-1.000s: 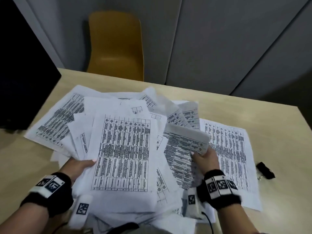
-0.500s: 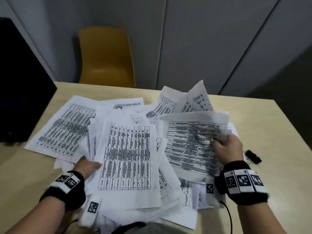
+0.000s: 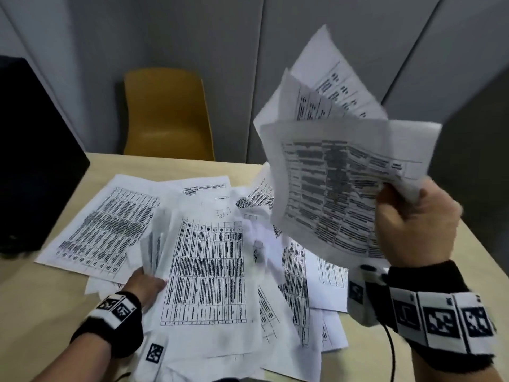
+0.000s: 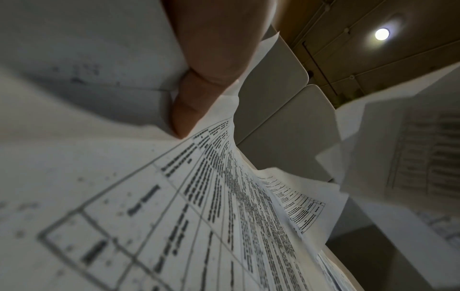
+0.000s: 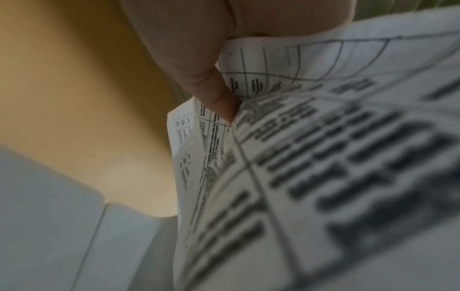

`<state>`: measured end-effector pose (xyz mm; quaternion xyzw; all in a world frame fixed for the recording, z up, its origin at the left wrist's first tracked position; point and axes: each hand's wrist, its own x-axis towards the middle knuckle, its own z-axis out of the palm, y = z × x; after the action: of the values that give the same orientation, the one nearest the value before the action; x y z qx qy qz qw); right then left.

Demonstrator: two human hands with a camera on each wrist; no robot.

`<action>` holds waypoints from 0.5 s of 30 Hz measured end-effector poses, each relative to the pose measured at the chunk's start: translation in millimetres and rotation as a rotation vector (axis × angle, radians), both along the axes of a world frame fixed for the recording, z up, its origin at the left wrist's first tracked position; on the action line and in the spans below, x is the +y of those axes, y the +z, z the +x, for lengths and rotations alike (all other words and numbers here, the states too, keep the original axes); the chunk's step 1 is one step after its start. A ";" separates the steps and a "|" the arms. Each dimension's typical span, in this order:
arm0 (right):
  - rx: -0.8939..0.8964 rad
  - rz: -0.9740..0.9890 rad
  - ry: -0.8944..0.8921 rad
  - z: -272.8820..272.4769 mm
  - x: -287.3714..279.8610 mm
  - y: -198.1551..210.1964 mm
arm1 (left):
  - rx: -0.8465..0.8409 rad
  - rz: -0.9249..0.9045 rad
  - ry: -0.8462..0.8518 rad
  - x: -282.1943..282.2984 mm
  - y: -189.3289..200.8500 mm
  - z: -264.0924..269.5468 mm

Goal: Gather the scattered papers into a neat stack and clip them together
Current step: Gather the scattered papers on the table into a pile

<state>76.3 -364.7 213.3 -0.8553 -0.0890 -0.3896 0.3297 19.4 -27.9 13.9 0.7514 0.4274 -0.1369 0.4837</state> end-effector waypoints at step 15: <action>1.175 0.930 0.040 -17.0 38.7 -165.7 | -0.026 -0.113 0.112 12.8 -5.7 -4.4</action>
<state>59.3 -326.0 47.6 -0.6933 0.2600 0.1398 0.6574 14.9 -15.1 8.2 0.6995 0.4542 -0.1235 0.5378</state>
